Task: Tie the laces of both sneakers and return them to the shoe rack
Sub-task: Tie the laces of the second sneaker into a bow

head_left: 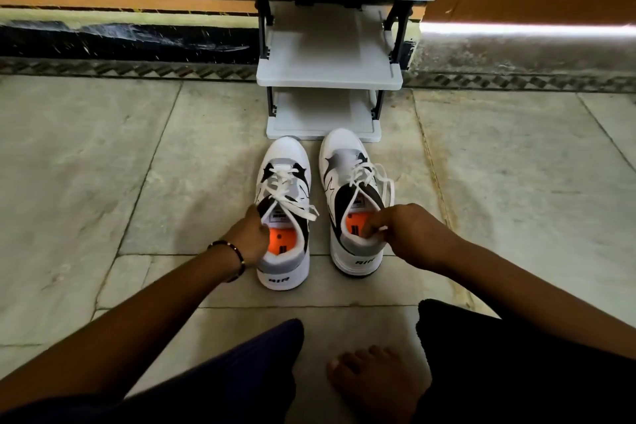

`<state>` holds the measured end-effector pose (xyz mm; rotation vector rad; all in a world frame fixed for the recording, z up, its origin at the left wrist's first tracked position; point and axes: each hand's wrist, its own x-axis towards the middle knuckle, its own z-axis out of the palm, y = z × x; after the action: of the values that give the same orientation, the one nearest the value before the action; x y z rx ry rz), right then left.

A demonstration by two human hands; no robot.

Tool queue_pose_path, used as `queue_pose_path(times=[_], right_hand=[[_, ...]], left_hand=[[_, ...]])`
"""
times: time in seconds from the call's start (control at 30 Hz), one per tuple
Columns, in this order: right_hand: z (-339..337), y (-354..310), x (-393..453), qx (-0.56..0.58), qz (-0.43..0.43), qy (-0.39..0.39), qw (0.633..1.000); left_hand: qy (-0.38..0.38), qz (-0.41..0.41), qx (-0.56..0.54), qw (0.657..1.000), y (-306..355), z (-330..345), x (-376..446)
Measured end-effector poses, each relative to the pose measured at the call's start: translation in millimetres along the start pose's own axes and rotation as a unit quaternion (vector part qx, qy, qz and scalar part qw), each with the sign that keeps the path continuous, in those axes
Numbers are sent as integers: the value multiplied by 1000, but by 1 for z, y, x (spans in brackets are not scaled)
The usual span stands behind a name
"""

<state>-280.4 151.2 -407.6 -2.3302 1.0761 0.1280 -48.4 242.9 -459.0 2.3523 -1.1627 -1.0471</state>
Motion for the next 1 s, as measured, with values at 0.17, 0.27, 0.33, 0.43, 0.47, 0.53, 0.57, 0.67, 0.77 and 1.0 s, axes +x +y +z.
queue_pose_path(times=[0.17,0.27,0.33,0.43,0.47,0.53,0.57,0.67,0.77,1.0], right_hand=[[-3,-3,-7,-29,-9,-34,999],[-21,-2,-8,-20,-54,-90,994],[-48,3,0,1,-58,-109,992],[-89,17,17,31,-1,-132,991],[-94,21,23,47,30,-153,987],[-88,26,33,103,95,-175,974],[-79,27,38,147,124,-163,968],[-49,25,53,342,205,-95,912],[-32,24,61,450,245,-85,855],[-24,14,60,465,231,-26,854]], left_hand=[[4,15,55,998,12,-13,-5],[46,133,113,984,38,-31,-5],[3,178,150,972,61,-44,-7],[-79,173,179,965,92,-54,-4],[-98,165,183,964,101,-53,0],[-120,140,174,967,115,-46,11],[-123,127,159,971,120,-38,18],[-118,114,89,982,123,-9,35],[-134,119,98,979,114,12,36],[-62,161,-20,985,116,15,36]])
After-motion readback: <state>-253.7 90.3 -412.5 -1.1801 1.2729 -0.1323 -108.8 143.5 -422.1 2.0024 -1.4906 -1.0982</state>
